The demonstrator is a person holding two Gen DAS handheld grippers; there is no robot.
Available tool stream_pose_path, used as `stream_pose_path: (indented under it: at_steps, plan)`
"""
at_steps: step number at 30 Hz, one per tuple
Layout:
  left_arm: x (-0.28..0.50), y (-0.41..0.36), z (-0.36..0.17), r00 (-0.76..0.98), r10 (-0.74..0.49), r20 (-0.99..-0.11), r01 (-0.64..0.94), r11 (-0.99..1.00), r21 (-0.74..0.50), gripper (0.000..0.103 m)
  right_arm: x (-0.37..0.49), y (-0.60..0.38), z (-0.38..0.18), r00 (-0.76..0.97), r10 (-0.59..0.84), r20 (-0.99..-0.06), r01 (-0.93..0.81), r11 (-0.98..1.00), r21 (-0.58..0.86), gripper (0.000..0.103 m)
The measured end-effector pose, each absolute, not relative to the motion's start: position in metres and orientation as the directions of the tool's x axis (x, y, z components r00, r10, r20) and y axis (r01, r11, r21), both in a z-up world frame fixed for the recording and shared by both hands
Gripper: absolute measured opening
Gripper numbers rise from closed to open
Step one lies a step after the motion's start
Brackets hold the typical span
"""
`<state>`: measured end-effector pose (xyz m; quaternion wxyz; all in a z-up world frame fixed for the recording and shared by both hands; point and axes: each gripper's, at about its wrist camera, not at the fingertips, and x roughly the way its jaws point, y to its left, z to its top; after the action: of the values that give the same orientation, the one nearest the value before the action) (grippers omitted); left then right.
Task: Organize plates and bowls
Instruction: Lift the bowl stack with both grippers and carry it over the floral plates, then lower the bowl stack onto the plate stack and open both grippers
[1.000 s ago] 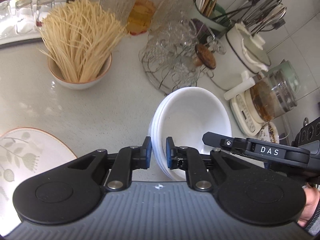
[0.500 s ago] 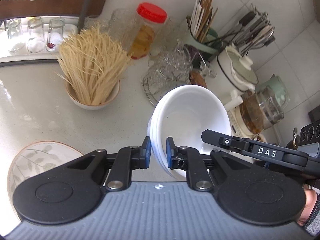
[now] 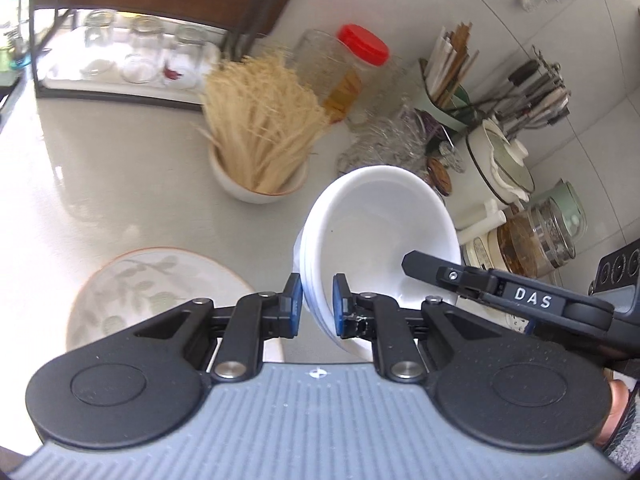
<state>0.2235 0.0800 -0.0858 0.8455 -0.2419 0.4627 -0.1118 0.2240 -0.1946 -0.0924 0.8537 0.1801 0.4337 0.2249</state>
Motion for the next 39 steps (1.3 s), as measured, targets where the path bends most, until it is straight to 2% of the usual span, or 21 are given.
stream_pose_path:
  at_steps: [10,20,32,39]
  plan:
    - [0.189,0.130,-0.099,0.549,-0.372,-0.748,-0.119,0.851,-0.511,0.017,0.205,-0.144,-0.116,0.445,0.592,-0.672,-0.262,0.804,0.535,0.022]
    - [0.177,0.153,-0.144,0.470,-0.400,-0.787,-0.162,0.837,-0.522,0.017,0.195,-0.117,-0.145,0.390,0.539,-0.747,-0.208,0.842,0.498,0.022]
    - [0.185,0.169,-0.166,0.435,-0.363,-0.824,-0.210,0.849,-0.485,0.017,0.198,-0.091,-0.169,0.328,0.540,-0.775,-0.200,0.842,0.501,0.024]
    - [0.198,0.157,-0.166,0.420,-0.337,-0.843,-0.157,0.887,-0.434,0.018,0.206,-0.084,-0.172,0.331,0.494,-0.804,-0.212,0.869,0.447,0.024]
